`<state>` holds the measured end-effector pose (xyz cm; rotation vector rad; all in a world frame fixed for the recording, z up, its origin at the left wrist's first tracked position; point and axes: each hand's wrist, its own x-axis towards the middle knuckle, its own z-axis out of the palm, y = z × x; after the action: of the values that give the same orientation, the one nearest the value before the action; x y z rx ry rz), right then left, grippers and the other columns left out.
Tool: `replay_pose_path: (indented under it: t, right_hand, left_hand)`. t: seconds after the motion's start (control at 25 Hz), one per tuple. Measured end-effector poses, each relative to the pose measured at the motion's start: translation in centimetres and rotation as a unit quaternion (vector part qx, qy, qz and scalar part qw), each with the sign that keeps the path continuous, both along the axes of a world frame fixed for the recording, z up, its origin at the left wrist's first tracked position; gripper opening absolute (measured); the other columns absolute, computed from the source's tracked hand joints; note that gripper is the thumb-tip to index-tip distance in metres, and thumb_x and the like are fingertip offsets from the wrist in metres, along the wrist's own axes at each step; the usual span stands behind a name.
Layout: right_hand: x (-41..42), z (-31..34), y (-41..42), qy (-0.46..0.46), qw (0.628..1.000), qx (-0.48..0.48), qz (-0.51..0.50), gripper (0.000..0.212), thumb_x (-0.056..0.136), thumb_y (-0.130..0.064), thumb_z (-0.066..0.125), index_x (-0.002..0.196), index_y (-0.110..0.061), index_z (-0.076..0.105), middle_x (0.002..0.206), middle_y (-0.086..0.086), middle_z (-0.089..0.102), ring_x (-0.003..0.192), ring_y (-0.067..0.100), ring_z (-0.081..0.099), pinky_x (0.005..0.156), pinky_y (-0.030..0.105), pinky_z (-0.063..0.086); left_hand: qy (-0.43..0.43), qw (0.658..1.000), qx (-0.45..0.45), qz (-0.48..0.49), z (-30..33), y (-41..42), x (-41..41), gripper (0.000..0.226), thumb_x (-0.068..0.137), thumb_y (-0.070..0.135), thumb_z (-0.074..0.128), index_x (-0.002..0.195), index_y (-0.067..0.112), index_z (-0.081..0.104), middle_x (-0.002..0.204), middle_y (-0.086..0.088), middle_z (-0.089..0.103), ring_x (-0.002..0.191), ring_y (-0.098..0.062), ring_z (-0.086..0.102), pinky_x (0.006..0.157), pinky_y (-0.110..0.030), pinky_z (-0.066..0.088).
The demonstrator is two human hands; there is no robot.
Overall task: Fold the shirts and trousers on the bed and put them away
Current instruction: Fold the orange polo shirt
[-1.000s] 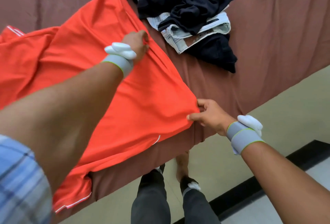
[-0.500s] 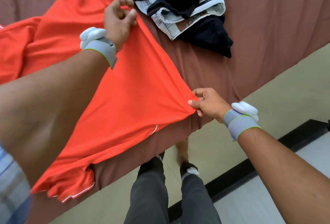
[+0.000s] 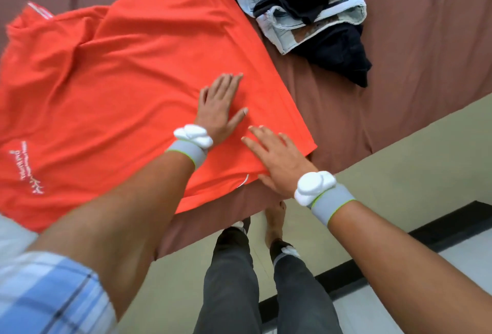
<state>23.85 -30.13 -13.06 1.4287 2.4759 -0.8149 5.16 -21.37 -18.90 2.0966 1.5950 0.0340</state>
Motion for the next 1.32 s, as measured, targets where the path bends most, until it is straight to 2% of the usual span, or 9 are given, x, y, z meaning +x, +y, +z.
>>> replay_pose_path:
  t: [0.12,0.32,0.44,0.56,0.76,0.96,1.08,1.2,1.32]
  right_hand:
    - [-1.0,-1.9,-1.6,-0.119,0.987,-0.069,0.083,0.100,0.087,-0.046,0.061,0.153,-0.025,-0.012,0.160,0.001,-0.020,0.148,0.027,-0.015,0.113,0.064,0.004]
    - [-0.9,-2.2,-2.4,-0.205,0.973,-0.076,0.077,0.091,0.094,-0.037,0.051,0.152,-0.024,-0.019,0.158,-0.001,-0.026,0.147,0.029,-0.018,0.110,0.069,0.005]
    - [-4.7,-1.5,-3.8,-0.191,0.977,-0.051,0.079,0.071,0.097,-0.013,0.031,0.153,-0.015,-0.013,0.160,0.007,-0.020,0.148,0.034,-0.012,0.113,0.067,0.007]
    - [-9.5,-1.3,-5.7,-0.137,0.976,-0.028,0.165,0.072,0.096,-0.009,0.034,0.153,-0.013,-0.009,0.161,0.007,-0.016,0.149,0.029,-0.010,0.114,0.062,0.005]
    - [-15.3,-2.7,-8.6,-0.091,0.972,0.038,0.212,0.071,0.091,-0.008,0.048,0.152,-0.011,0.014,0.162,0.011,-0.001,0.149,0.030,0.002,0.114,0.058,0.014]
    - [-17.7,-3.8,-10.4,-0.069,0.970,0.138,0.188,0.039,0.065,0.000,0.067,0.104,-0.005,0.060,0.138,0.021,0.051,0.122,0.037,0.052,0.089,0.060,0.043]
    - [-16.7,-3.5,-10.1,-0.068,0.967,0.186,0.158,0.027,0.068,-0.003,0.053,0.093,-0.004,0.061,0.125,0.023,0.056,0.110,0.036,0.053,0.080,0.057,0.045]
    - [-15.3,-3.3,-9.0,-0.101,0.964,0.222,0.106,0.028,0.068,-0.006,0.039,0.088,-0.004,0.060,0.109,0.022,0.055,0.096,0.032,0.041,0.072,0.050,0.043]
    - [-13.5,-2.9,-8.3,-0.174,0.956,0.231,0.052,0.017,0.067,0.005,0.056,0.083,-0.002,0.058,0.093,0.021,0.049,0.086,0.032,0.037,0.066,0.044,0.035]
  left_hand:
    - [0.035,0.999,-0.013,0.037,0.8,-7.2,-4.6,0.077,0.090,0.062,0.036,0.157,0.027,0.016,0.161,-0.002,0.024,0.150,-0.018,0.014,0.114,-0.049,0.019]
    - [0.124,0.975,-0.070,0.169,3.0,-20.5,-14.9,0.108,0.069,0.086,0.042,0.156,0.031,0.010,0.160,-0.003,0.022,0.151,-0.023,0.011,0.111,-0.056,0.024]
    - [0.153,0.951,-0.110,0.246,3.4,-26.6,-17.8,0.118,0.062,0.078,0.063,0.156,0.032,0.008,0.161,-0.004,0.019,0.150,-0.025,0.009,0.112,-0.058,0.023]
    - [0.167,0.932,-0.117,0.300,2.8,-29.4,-19.9,0.108,0.070,0.054,0.078,0.156,0.025,0.019,0.159,-0.007,0.025,0.148,-0.026,0.018,0.109,-0.059,0.026]
    - [0.093,0.961,0.047,0.256,2.0,-31.2,-23.4,0.056,0.080,0.021,0.057,0.135,0.010,0.053,0.124,-0.014,0.061,0.115,-0.031,0.054,0.092,-0.046,0.047]
    - [0.044,0.990,0.090,0.102,2.3,-33.6,-26.4,0.038,0.084,0.028,0.048,0.110,0.010,0.068,0.082,-0.008,0.067,0.076,-0.029,0.062,0.080,-0.035,0.036]
    - [0.032,0.995,0.033,0.083,3.0,-35.3,-27.2,0.059,0.080,0.043,0.059,0.133,0.017,0.055,0.114,-0.003,0.063,0.105,-0.024,0.056,0.095,-0.037,0.038]
    - [0.131,0.989,-0.011,0.063,2.3,-36.4,-28.1,0.089,0.062,0.038,0.082,0.142,0.023,0.047,0.139,-0.004,0.051,0.124,-0.026,0.041,0.100,-0.051,0.041]
    - [0.126,0.989,0.036,0.063,1.5,-36.0,-28.7,0.071,0.066,0.034,0.072,0.134,0.023,0.054,0.136,-0.007,0.056,0.121,-0.028,0.042,0.097,-0.049,0.037]
